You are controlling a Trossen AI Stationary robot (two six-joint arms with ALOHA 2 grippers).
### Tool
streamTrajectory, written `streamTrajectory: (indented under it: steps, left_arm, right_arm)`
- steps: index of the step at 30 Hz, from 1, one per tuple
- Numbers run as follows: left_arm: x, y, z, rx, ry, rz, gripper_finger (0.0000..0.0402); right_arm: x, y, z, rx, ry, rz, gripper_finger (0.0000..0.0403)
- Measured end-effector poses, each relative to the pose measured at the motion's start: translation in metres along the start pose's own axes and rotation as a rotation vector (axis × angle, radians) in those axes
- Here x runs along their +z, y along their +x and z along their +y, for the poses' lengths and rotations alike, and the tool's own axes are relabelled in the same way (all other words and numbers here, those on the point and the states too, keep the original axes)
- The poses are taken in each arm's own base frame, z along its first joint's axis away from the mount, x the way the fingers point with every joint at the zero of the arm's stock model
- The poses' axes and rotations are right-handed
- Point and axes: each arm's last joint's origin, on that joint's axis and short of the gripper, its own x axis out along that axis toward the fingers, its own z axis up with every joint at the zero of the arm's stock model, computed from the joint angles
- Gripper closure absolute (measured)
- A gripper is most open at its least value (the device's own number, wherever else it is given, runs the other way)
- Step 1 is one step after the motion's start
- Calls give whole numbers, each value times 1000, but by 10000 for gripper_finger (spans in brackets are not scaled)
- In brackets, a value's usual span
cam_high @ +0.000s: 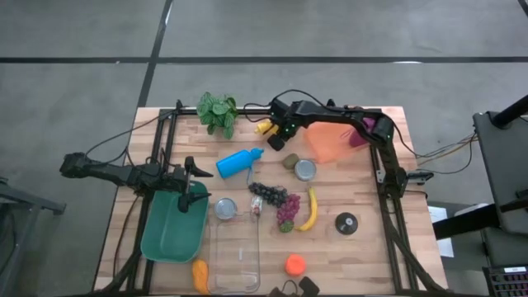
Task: Pick & Place Food Item
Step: Put the yellow tumbler into the orange bin
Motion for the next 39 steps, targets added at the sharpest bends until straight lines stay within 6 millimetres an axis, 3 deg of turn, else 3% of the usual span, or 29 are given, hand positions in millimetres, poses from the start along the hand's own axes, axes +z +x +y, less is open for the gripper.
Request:
streamTrajectory:
  steps: [10, 20, 24, 29, 39]
  left_arm:
    - [0, 0, 0, 0, 0, -1, 66]
    - [0, 0, 0, 0, 0, 0, 66]
    - [0, 0, 0, 0, 0, 0, 66]
    - [0, 0, 0, 0, 0, 0, 66]
    - [0, 0, 0, 0, 0, -1, 66]
  right_arm:
    - [2, -25, 3, 10, -34, -48, 392]
    - [3, -71, 4, 32, -68, -152, 392]
    - [2, -81, 5, 14, -76, -181, 392]
    - [2, -80, 11, 25, -93, -191, 392]
    - [-2, -56, 28, -10, -29, -179, 392]
